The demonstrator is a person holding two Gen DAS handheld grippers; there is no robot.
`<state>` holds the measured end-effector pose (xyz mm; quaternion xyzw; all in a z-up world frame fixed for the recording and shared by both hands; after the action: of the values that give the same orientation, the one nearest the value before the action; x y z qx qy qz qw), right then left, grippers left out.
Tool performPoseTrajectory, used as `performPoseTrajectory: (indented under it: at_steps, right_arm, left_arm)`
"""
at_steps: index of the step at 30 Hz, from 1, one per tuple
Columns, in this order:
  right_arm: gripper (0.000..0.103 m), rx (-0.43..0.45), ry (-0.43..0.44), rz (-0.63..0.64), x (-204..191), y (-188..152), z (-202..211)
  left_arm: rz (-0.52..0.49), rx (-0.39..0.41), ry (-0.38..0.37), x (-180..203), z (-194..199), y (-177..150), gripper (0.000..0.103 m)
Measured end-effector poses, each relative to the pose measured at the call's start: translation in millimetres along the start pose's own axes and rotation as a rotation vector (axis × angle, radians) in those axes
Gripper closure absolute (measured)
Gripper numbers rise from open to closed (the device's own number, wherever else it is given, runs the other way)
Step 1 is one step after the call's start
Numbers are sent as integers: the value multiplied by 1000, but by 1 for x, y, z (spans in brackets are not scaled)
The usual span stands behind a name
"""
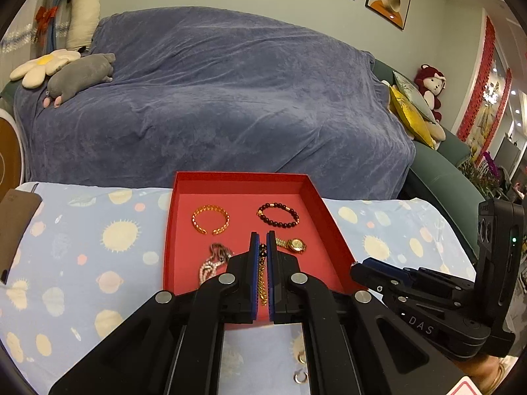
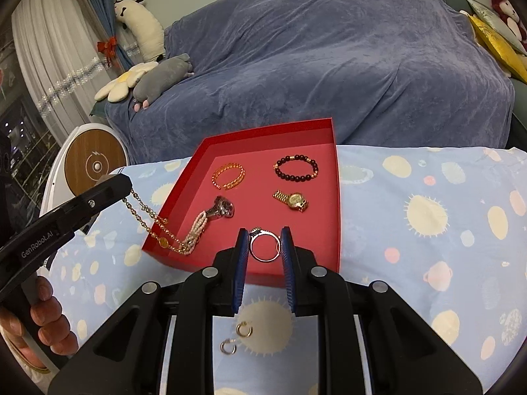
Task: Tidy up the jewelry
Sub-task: 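Carry the chain and ring over the red box and open both tools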
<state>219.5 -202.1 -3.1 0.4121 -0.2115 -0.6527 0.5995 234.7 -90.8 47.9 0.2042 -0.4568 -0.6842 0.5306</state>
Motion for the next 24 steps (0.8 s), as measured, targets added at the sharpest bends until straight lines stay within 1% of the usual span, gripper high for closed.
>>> performPoseTrajectory:
  at_steps: [3,7,12,14,15,16,17,18,19,20,21,24]
  right_arm:
    - [84,-10,-6,-13,4,6,-21]
    - [84,-34,-9,-15,6,3,-48]
    - [84,-76,6,-16,6,-2,-74]
    - [82,-82,3,-17,7,-4,-78]
    - [82,-80,0,-16,7,-4,-78]
    - [81,-76,-3,-18,8,-3,-77]
    - [79,-69,-4,-22,8,-2,-74]
    - [79,-60,-5,-28,9,-1,-69]
    - [79,-50,-5,-34,10,1,-63]
    - [76,-39,-3,-38,11,3,-56]
    - [71,-27,-3,-37,11,5,-47]
    - [69,-1,-13,-8,10,6,-16]
  left_arm:
    - [-6,-7,11,-4,-24,5,101]
    - [-9,-17,38,-11,-54,8,101]
    - [13,-49,54,-21,-82,3,101]
    - [24,-70,57,-25,-88,0,100]
    - [35,-73,76,-29,-90,-1,97]
    - [49,-72,76,-32,-89,-2,96]
    - [59,-71,73,-33,-88,-1,88]
    - [70,-67,85,-37,-85,-1,73]
    - [78,-58,97,-40,-81,0,66]
    - [84,-47,105,-43,-77,2,54]
    - [88,-38,114,-45,-71,4,51]
    - [85,-27,114,-48,-51,8,50]
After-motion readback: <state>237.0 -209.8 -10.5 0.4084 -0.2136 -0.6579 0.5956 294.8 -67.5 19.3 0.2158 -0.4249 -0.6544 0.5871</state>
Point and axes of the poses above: each gripper's, at about its wrist camera, not at the fingertips, and z roughly against the way its jaws point, x to its right, y to its top, the point moved 10 cm from there along -z, roughly the way its jaws point, and after that the axes turned 8 degrees about x, right-handed, at the moved point
